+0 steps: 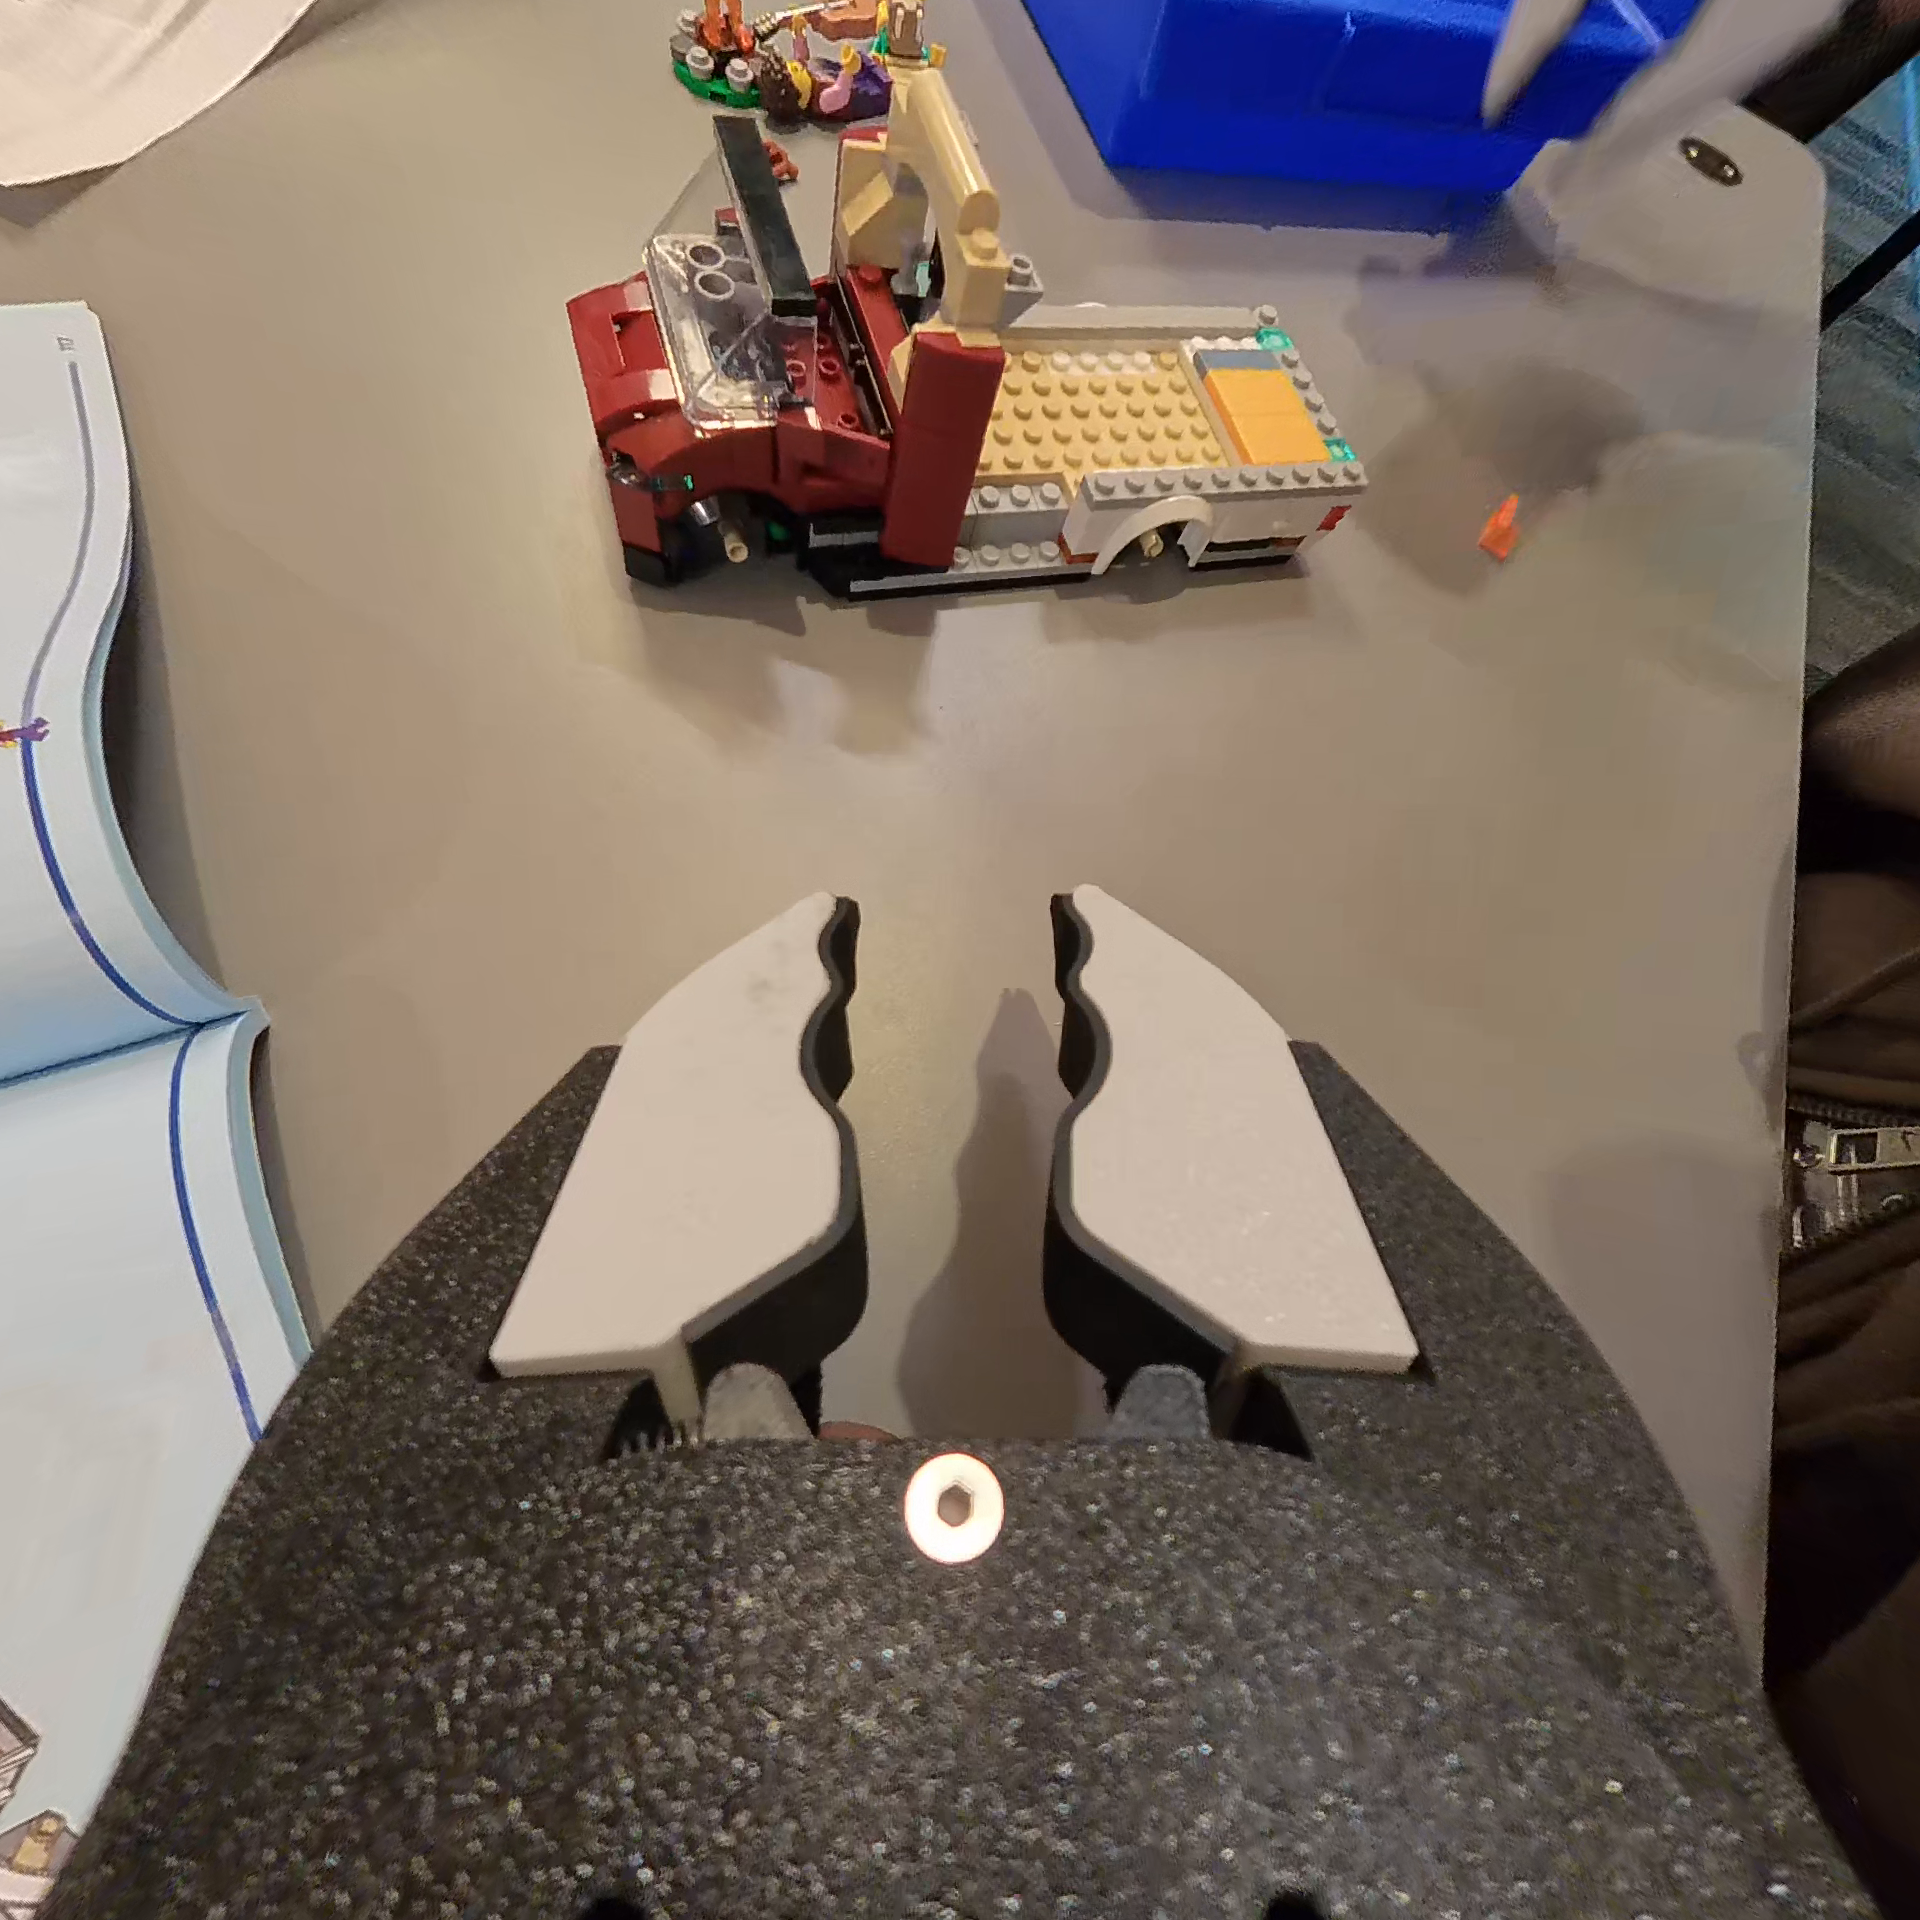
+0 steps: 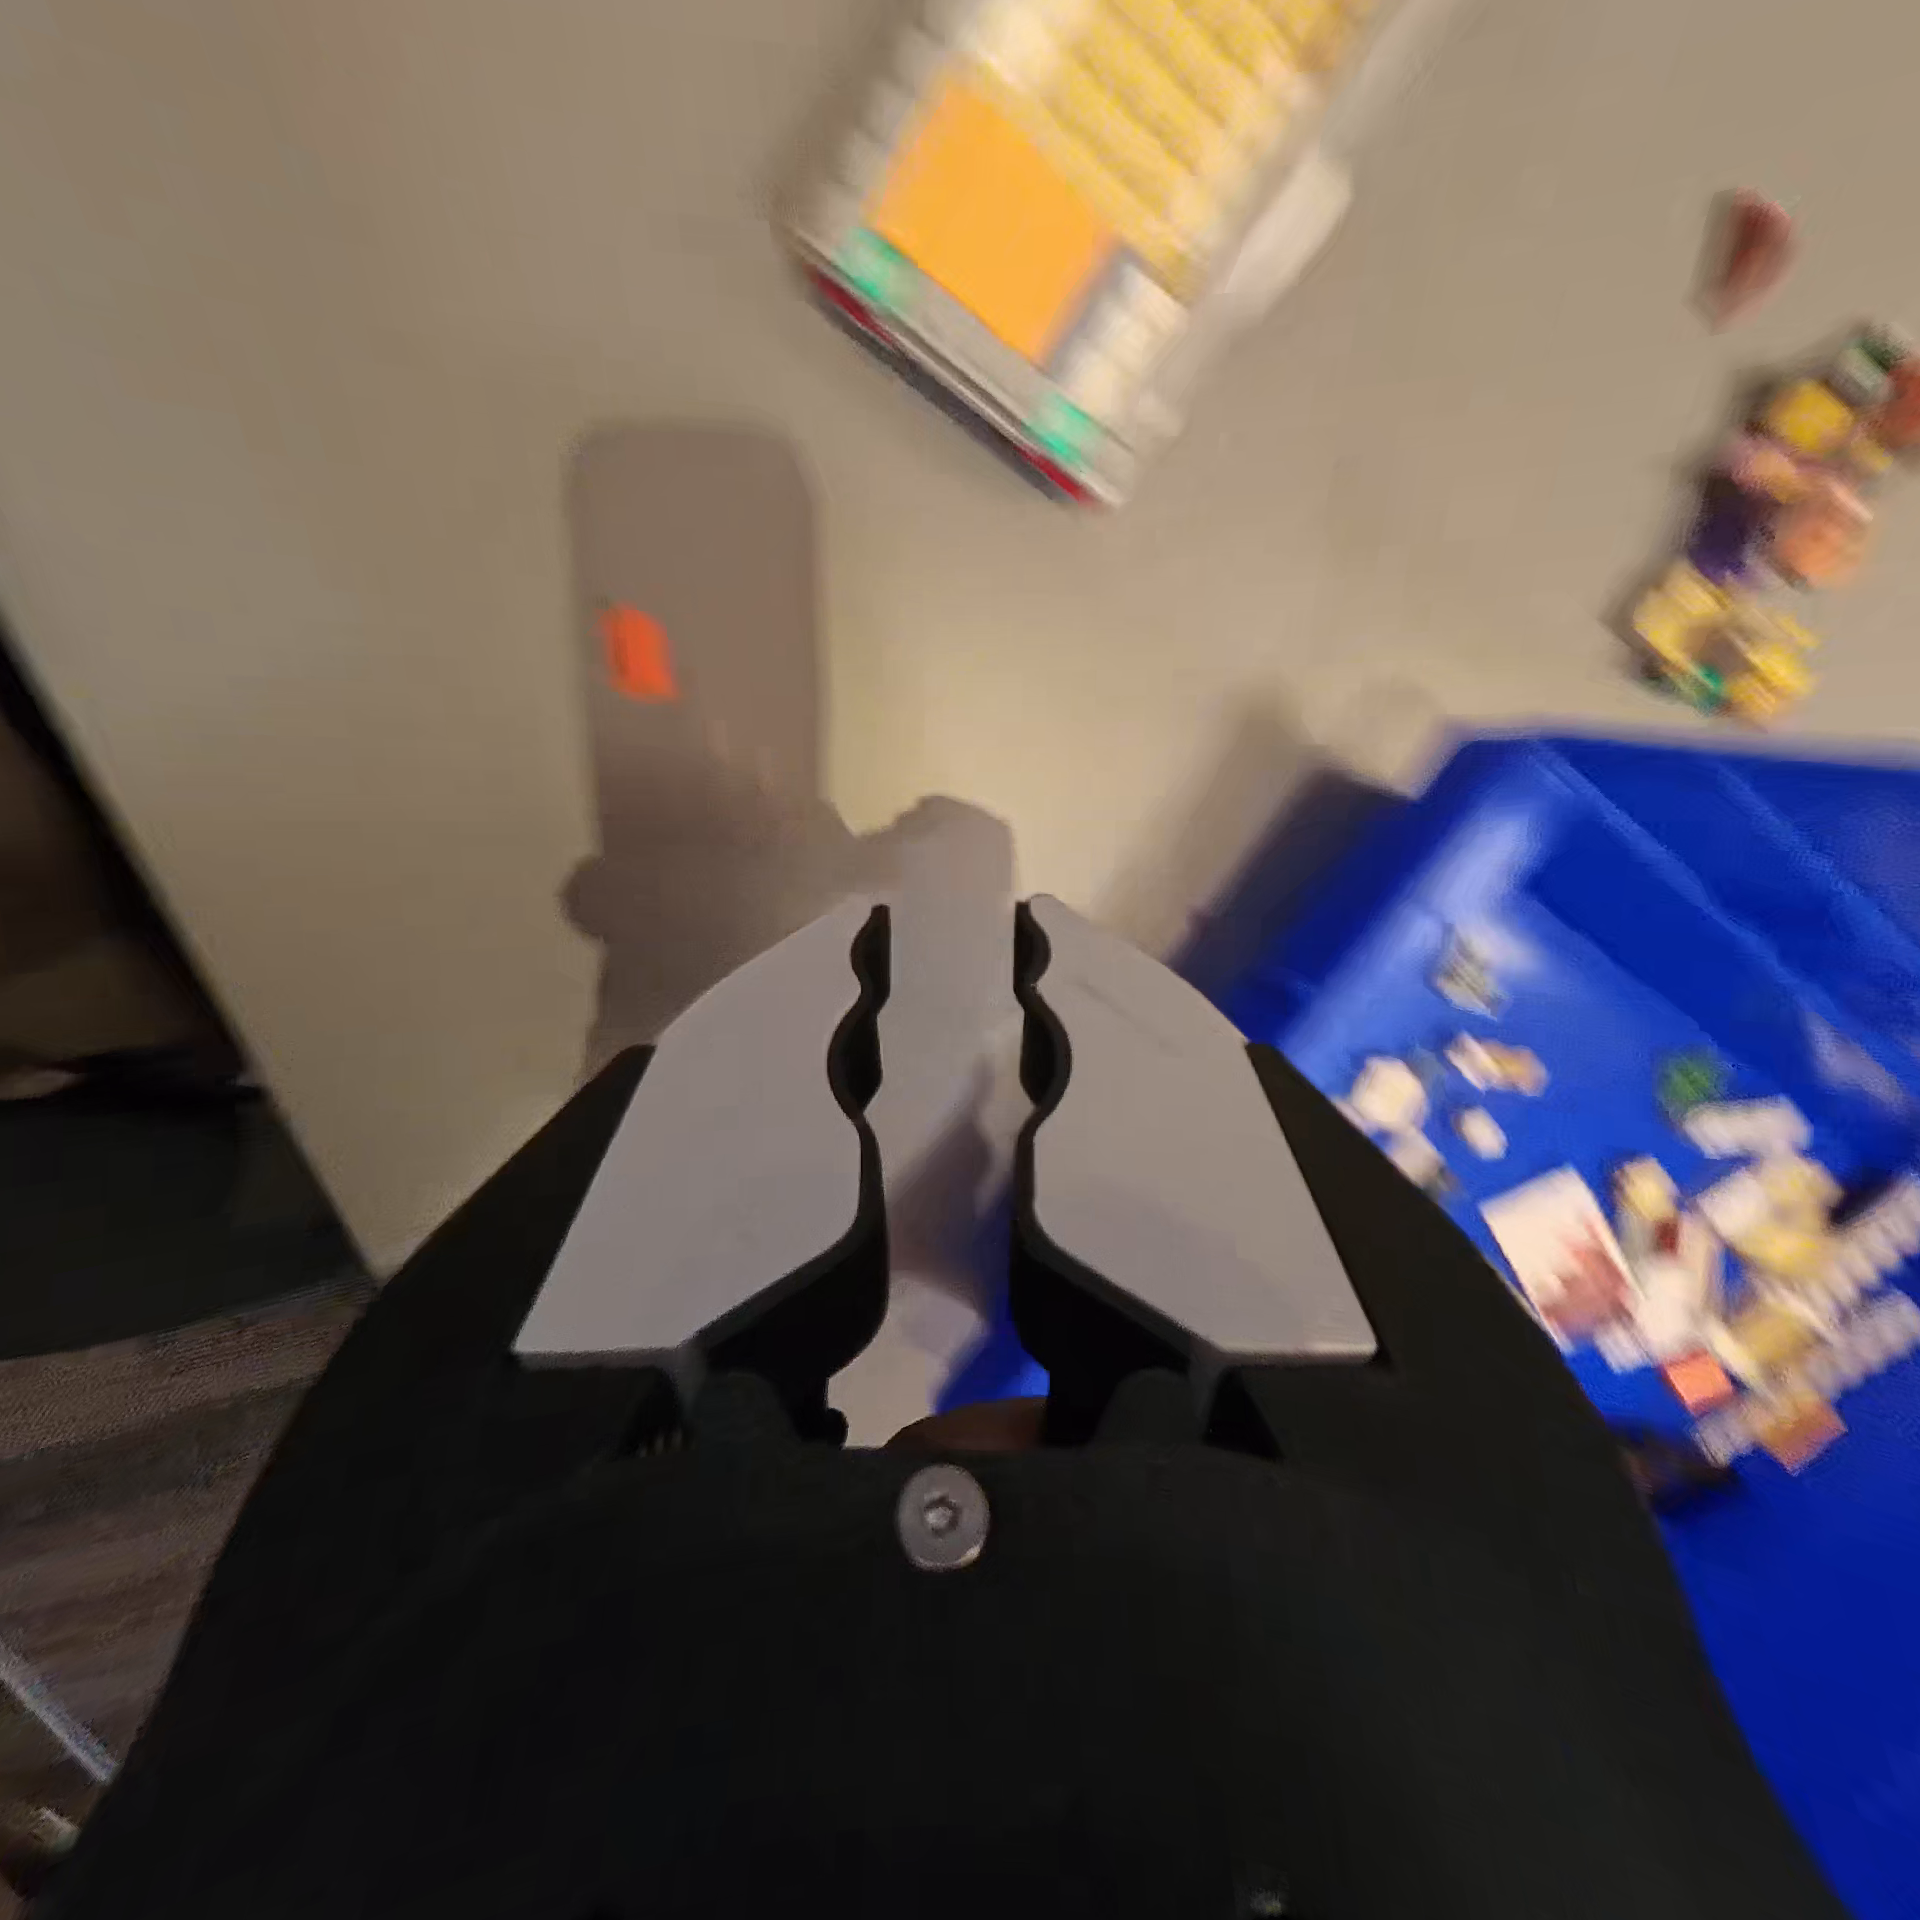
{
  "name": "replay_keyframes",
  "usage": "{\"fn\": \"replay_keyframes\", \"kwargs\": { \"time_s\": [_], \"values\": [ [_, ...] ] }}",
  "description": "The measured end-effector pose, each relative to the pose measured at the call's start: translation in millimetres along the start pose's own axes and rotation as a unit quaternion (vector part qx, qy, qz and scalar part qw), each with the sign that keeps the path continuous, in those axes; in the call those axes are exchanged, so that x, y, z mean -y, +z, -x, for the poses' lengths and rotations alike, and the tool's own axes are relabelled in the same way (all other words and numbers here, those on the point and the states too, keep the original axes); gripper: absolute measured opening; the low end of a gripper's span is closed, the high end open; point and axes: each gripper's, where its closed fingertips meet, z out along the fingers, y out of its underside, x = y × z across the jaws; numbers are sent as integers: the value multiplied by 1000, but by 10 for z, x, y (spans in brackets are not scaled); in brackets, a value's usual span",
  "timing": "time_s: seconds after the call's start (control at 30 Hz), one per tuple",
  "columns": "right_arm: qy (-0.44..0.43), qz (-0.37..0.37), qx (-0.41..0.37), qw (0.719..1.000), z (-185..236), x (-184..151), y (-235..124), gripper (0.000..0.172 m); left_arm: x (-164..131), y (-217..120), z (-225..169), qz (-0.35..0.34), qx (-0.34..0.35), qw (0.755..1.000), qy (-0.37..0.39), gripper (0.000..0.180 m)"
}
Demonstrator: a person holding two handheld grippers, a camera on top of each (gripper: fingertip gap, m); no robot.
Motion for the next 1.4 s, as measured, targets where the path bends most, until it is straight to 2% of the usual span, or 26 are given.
{"fn": "replay_keyframes", "kwargs": {
  "time_s": [0.1,0.17,0.2,0.23,0.3,0.43,0.57,0.9,1.0,1.07,1.13,1.23,1.4],
  "values": [
    [58,83,-100,990,-808,-670,-302,19,-8,6,-10,3,1,1000,4,37],
    [63,187,-181,963,-1430,-1294,-510,16,-13,10,-15,5,1,1000,7,37],
    [39,240,-201,949,-1684,-1580,-588,16,-14,11,-16,6,2,1000,8,37],
    [-2,279,-204,938,-1892,-1807,-625,18,-14,11,-16,6,2,1000,8,37],
    [-80,304,-175,933,-2156,-2073,-573,19,-9,5,-12,3,1,1000,5,37],
    [-121,331,-82,932,-2347,-2382,-396,19,8,-11,-4,-5,-4,1000,-3,37],
    [-147,372,0,917,-2264,-2533,-212,20,21,-15,3,-9,-11,1000,-10,37],
    [-225,468,39,854,-2301,-2693,-77,16,27,-10,-2,-9,-18,1000,-11,36],
    [-228,475,36,849,-2325,-2706,-75,16,26,-12,-8,-9,-17,1000,-8,37],
    [-222,455,19,862,-2360,-2648,-47,10,18,-6,-16,-6,-16,1000,-3,37],
    [-191,402,11,896,-2332,-2493,31,5,14,-2,-20,-5,-16,1000,-1,37],
    [-164,353,-11,921,-2366,-2303,85,5,17,-5,-18,-6,-16,1000,-2,37],
    [-123,314,-45,940,-2484,-2078,-36,6,21,-9,-16,-7,-17,1000,-4,36]
  ]
}}
